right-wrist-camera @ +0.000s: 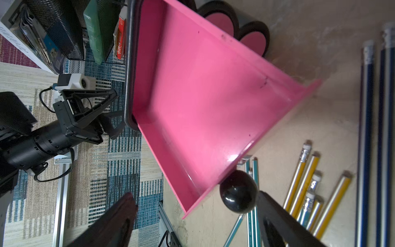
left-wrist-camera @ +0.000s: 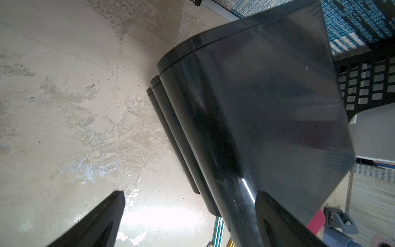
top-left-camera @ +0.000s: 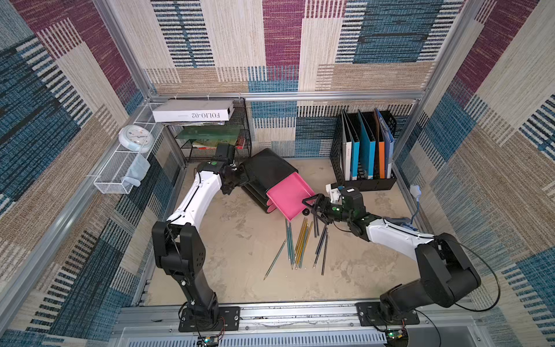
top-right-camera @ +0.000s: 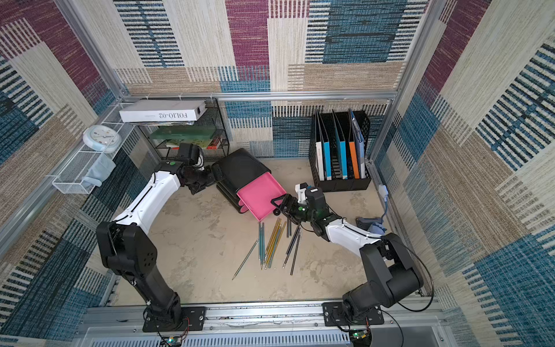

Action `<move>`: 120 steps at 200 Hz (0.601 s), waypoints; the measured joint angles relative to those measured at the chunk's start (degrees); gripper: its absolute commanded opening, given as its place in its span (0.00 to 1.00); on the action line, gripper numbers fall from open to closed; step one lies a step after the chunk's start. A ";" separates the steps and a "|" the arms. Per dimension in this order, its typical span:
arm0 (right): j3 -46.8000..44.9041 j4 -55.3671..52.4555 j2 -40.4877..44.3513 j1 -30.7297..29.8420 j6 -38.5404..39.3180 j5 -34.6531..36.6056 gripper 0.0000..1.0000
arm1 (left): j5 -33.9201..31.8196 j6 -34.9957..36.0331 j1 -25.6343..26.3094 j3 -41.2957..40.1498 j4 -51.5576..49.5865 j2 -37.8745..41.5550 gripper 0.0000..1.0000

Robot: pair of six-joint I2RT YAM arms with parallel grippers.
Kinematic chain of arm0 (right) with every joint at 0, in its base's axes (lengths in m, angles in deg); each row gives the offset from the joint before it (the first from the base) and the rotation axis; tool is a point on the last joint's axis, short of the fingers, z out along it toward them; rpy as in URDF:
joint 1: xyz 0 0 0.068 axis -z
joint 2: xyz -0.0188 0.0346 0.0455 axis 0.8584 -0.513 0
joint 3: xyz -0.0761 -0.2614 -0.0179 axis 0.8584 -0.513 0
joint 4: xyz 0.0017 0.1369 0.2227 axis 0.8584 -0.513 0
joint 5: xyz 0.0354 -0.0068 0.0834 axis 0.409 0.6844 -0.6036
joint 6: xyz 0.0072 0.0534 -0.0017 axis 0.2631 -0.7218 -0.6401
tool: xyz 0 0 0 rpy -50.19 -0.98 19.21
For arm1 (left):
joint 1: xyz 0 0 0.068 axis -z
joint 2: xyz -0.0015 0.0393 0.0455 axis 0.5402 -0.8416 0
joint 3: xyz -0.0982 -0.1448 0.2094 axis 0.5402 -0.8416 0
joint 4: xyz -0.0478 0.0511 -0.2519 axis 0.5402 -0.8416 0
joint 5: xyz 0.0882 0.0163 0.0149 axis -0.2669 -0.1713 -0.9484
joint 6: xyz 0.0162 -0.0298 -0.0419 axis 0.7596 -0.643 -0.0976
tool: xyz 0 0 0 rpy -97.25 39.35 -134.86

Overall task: Please place the pencils in the drawer according to their color
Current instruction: Open the drawer in the storage box.

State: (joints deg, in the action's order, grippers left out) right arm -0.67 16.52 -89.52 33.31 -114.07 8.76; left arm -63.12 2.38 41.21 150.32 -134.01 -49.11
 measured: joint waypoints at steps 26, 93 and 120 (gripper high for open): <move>0.26 -1.11 -0.61 0.07 0.55 -0.07 0.92 | 0.04 0.24 0.00 -0.55 -0.48 0.68 0.99; -0.17 -5.73 3.58 0.42 3.08 1.07 0.94 | 0.09 0.63 0.00 -4.70 -0.57 5.33 0.99; -0.72 -8.50 5.44 0.76 3.72 2.03 0.94 | 0.09 0.63 0.00 -7.91 -0.39 8.61 0.99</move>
State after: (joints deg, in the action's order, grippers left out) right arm -1.39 8.02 -84.08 34.08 -110.36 10.79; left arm -63.04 3.02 41.21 142.41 -134.40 -40.49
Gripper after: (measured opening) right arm 0.939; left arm 0.992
